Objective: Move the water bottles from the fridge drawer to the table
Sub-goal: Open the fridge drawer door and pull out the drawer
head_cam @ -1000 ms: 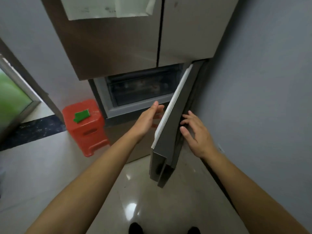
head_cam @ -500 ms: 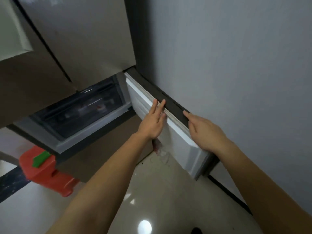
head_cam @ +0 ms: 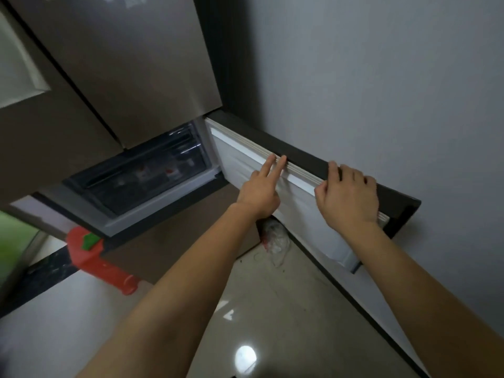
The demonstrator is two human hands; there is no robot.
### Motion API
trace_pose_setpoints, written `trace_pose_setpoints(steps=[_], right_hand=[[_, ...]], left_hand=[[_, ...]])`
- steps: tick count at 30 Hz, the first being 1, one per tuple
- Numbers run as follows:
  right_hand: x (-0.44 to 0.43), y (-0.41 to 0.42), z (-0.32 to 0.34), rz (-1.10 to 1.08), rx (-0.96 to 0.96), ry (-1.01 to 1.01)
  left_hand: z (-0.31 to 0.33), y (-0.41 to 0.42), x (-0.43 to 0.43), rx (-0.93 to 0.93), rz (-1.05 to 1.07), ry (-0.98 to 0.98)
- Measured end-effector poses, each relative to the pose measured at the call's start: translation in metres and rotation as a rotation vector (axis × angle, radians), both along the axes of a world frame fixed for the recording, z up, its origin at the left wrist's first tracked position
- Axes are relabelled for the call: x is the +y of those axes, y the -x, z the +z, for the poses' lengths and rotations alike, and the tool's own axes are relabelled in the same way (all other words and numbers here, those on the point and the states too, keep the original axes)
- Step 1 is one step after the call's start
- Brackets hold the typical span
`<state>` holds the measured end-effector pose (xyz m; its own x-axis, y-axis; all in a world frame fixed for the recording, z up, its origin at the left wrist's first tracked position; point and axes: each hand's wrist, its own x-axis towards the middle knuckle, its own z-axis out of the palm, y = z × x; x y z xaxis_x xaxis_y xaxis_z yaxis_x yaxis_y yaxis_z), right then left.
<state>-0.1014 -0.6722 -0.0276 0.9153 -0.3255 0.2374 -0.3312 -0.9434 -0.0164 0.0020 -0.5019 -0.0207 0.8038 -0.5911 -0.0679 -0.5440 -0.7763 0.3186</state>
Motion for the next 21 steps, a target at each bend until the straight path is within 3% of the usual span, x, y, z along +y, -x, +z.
trace_pose_setpoints(steps=[6, 12, 16, 21], right_hand=[[0.026, -0.056, -0.01, 0.057, -0.037, 0.003], [0.121, -0.137, -0.038, 0.397, -0.004, 0.017], [0.203, -0.191, -0.076, 0.543, 0.21, -0.298], [0.286, -0.279, -0.098, 0.404, 0.404, -0.953]], left_hand=[[-0.021, -0.02, 0.078, -0.13, 0.136, -0.152], [-0.053, -0.064, 0.197, -0.05, 0.41, -0.223], [-0.074, -0.106, 0.273, 0.069, 0.546, -0.103], [-0.104, -0.164, 0.344, 0.394, 0.889, 0.502]])
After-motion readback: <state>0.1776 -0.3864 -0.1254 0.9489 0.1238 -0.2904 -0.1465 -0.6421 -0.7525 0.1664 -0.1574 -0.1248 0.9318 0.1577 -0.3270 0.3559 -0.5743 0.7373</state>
